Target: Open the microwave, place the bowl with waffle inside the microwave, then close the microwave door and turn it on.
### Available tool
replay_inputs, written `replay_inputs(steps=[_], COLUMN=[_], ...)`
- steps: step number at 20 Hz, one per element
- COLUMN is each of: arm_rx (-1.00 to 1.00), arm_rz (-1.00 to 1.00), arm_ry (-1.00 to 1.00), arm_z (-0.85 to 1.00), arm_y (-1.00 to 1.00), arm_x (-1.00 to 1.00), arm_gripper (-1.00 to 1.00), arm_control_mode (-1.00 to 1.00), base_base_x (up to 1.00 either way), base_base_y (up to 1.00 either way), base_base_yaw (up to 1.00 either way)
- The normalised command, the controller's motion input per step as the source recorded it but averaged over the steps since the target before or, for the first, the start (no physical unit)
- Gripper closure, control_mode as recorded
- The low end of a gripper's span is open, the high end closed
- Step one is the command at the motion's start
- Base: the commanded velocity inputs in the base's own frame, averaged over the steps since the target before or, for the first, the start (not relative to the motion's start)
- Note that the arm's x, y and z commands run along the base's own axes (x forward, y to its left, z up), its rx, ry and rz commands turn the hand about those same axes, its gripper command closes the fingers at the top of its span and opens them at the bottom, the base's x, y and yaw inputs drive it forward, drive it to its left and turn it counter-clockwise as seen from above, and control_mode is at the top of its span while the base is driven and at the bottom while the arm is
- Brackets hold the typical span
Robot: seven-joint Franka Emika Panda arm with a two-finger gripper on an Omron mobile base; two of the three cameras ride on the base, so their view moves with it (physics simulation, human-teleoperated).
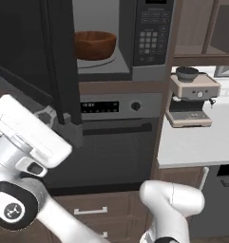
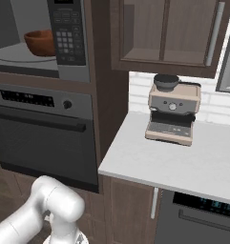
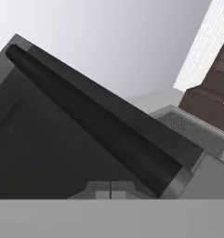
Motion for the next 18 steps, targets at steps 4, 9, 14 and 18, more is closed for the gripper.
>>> replay_inputs(steps=[4, 9, 14, 18], arm_rx=[0.35, 0.28, 0.27, 0.32], arm_rz=[0.16, 0.13, 0.14, 0.19], arm_ry=[0.46, 0.64, 0.60, 0.35], arm_z=[0.42, 0.35, 0.55, 0.53], arm_y=[-1.00, -1.00, -1.00, -1.00], arm_x=[-0.01, 0.04, 0.33, 0.74], arm_gripper=[1.00, 1.00, 1.00, 1.00], arm_control_mode=[-1.00, -1.00, -1.00, -1.00], base_base_x=[0.00, 0.00, 0.00, 0.00], base_base_y=[0.00, 0.00, 0.00, 0.00], base_base_yaw=[0.00, 0.00, 0.00, 0.00])
